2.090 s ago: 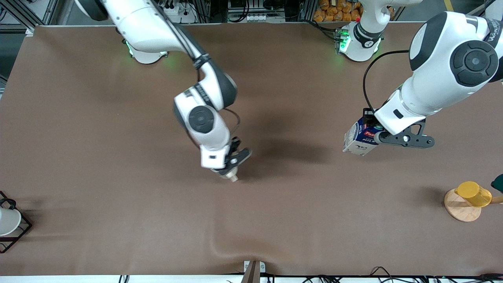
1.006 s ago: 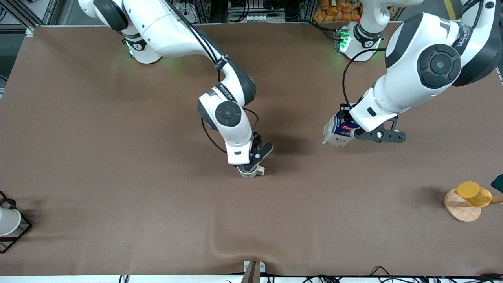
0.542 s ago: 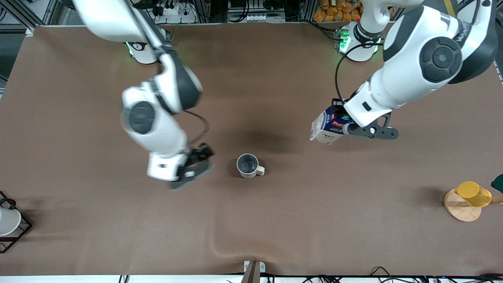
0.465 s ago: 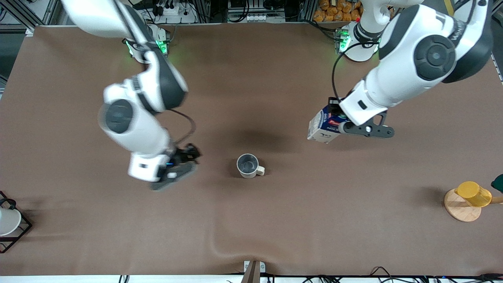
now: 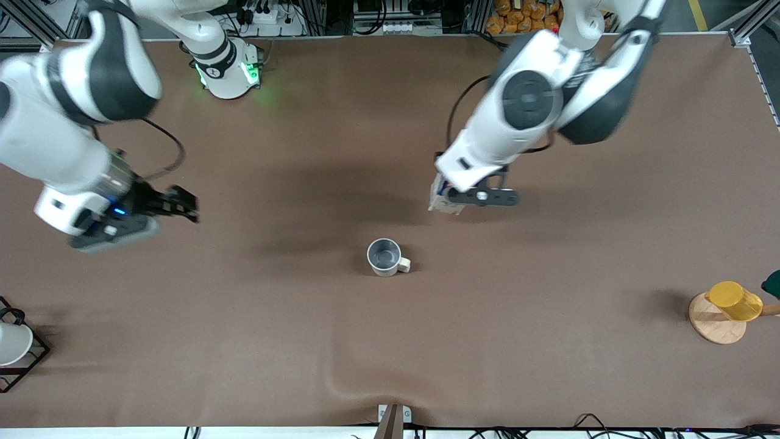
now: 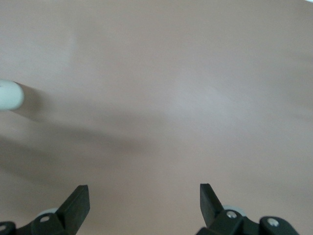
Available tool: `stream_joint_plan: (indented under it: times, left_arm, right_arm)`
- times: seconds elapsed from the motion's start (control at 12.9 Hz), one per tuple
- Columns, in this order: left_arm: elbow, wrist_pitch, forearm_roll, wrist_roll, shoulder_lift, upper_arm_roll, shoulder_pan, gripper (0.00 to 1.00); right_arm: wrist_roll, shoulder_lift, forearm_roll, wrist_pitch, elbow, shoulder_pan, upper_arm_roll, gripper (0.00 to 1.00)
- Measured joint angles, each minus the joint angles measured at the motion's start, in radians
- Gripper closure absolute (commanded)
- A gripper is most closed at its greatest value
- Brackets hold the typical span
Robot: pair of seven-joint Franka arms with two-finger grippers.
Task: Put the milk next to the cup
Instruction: 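Withdraw the right gripper while the left gripper carries the carton toward the mug, then lower the milk carton beside the mug with the left gripper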
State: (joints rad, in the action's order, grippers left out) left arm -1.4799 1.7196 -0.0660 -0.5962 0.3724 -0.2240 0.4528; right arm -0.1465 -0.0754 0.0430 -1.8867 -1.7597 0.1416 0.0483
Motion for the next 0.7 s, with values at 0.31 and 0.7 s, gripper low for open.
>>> stream_joint_plan:
  times: [0.31,0.7]
  left_arm:
    - [0.102,0.069,0.040,-0.060,0.134,0.006,0.087,0.85]
    - [0.123,0.172,0.044,-0.068,0.223,0.010,0.100,0.82]
  right_arm:
    - [0.007,0.096,-0.028,0.120,-0.014,-0.082,-0.005,0.00]
    - [0.084,0.107,-0.036,0.245,0.065,-0.113,-0.007,0.00]
